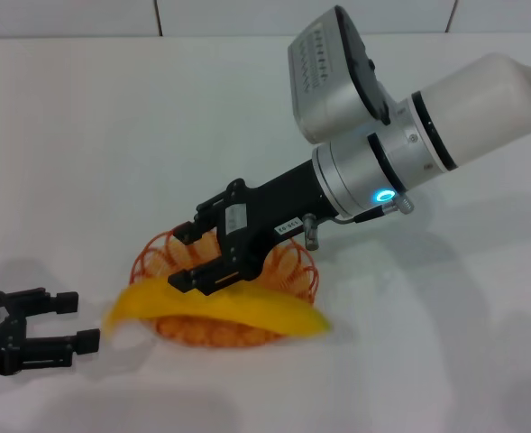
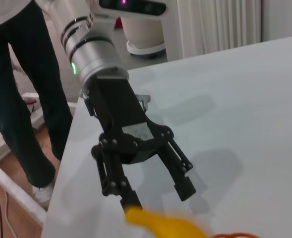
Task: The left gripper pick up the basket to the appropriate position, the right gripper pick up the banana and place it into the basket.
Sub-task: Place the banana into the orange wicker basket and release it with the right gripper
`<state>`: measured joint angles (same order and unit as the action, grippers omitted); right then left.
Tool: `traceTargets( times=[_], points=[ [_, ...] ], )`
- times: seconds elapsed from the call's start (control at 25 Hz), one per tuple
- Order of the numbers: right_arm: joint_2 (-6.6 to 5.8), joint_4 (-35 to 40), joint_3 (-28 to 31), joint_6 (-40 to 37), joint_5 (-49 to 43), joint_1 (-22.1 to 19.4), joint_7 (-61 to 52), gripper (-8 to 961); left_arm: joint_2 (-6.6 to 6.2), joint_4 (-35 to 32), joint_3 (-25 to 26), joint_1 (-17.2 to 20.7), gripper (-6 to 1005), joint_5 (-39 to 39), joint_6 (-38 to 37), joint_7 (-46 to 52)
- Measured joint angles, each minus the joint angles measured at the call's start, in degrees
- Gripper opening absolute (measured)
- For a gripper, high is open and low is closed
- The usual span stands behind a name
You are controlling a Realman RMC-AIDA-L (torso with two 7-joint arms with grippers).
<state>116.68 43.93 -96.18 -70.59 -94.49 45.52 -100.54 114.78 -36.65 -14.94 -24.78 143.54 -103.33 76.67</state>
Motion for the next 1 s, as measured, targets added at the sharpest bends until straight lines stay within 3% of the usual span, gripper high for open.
traceTargets(
  times=[0.12, 0.32, 0.6, 0.76, 1.0],
  points=[
    [0.01, -0.11, 0.38, 0.10, 0.10, 0.00, 0.06, 554, 0.00, 0.04, 0.00, 0.01, 845, 0.04, 0.52, 0.23],
    [-0.05, -0.01, 0.47, 0.24, 0.10, 0.01, 0.06, 791, 0.05, 0.09, 0.00, 0.03, 845, 0.04, 0.60, 0.26],
    [-0.56, 0.14, 1.15, -1.37, -0.07, -0.04, 0.39, 846, 0.08, 0.09, 0.00, 0.20, 845, 0.00, 0.60, 0.29],
    [-1.85, 0.21, 7.23, -8.76, -1.04, -1.85, 2.96, 843, 0.08, 0.04, 0.14, 0.48, 845, -0.33, 0.59, 0.24],
    [-5.49, 0.54, 19.80, -18.40, -1.27, -8.07, 8.07, 838, -0.02, -0.07, 2.52, 0.93, 845, -0.44, 0.39, -1.49]
  ],
)
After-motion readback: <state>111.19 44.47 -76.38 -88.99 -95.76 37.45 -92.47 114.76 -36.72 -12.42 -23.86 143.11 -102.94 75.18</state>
